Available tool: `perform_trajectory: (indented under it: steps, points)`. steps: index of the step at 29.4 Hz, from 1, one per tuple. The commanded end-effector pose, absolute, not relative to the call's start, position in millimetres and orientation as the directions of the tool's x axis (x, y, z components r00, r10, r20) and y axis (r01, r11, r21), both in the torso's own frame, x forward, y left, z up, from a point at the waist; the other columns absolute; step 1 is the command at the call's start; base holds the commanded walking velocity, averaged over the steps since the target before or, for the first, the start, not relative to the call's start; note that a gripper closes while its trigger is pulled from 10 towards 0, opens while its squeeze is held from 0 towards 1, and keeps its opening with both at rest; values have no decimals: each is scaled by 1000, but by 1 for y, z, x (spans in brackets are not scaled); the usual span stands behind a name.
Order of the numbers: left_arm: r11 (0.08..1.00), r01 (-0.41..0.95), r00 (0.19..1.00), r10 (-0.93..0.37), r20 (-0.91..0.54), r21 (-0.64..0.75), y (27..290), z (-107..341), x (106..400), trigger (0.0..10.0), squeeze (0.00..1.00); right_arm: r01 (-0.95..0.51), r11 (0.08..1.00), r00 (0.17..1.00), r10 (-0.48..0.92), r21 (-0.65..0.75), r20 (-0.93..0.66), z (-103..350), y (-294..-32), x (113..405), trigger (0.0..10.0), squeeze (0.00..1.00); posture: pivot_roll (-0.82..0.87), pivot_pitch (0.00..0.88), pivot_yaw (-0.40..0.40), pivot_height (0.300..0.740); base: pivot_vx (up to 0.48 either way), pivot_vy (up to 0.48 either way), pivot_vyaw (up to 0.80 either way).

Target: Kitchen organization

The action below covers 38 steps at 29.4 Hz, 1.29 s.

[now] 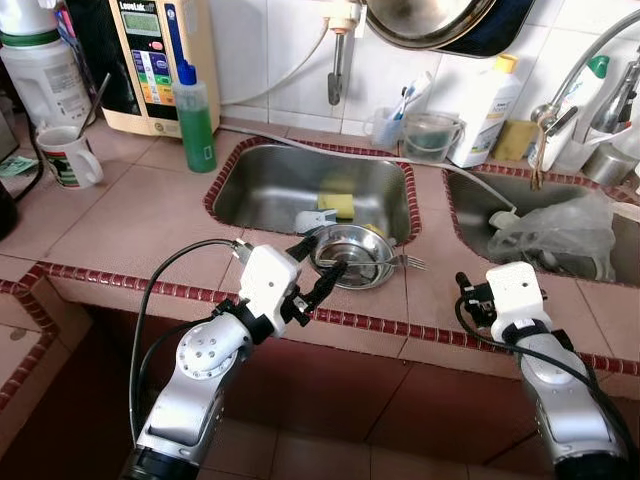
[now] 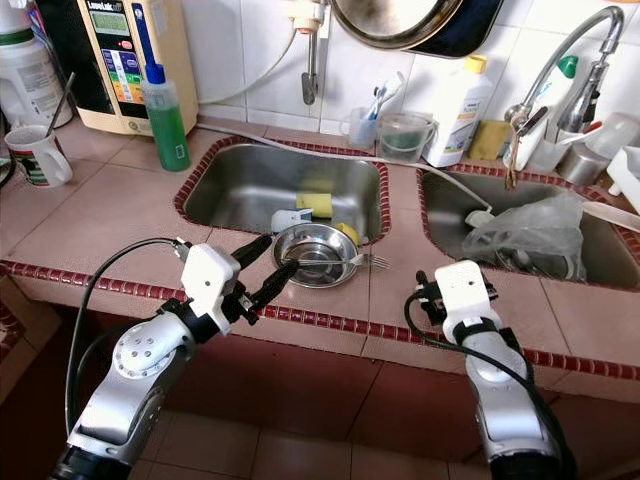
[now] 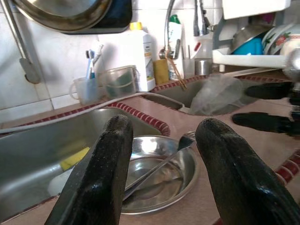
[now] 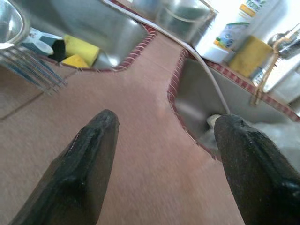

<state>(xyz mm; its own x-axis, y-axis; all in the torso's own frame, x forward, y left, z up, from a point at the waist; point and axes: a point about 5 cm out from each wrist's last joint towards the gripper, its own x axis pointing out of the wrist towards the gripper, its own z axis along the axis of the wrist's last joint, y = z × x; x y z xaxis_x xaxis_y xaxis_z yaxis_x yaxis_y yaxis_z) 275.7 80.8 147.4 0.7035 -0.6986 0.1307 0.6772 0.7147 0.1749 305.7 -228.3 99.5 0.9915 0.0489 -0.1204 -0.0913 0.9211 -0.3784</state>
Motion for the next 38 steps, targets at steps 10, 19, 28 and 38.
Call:
perform_trajectory:
  steps: [10, 19, 28, 38]
  points:
    - [642, 735, 624, -766, 150, 218, 65, 162, 259, 10000, 0, -181, 901, 978, 123, -394, -167, 106, -225, 323, 10000, 0, 72, 2, -72, 740, 0, 0, 0]
    - [591, 768, 575, -806, 140, 248, 65, 163, 248, 10000, 0, -285, 872, 955, 221, -398, -201, 96, -214, 313, 10000, 0, 75, 0, -81, 740, 0, 0, 0]
    - [576, 776, 565, -816, 124, 255, 62, 163, 247, 10000, 0, -348, 851, 932, 271, -392, -240, 94, -210, 315, 10000, 0, 79, 0, -83, 740, 0, 0, 0]
    - [583, 772, 569, -811, 134, 251, 59, 166, 247, 10000, 0, -393, 827, 911, 289, -403, -295, 96, -208, 326, 10000, 0, 90, 0, -98, 740, 0, 0, 0]
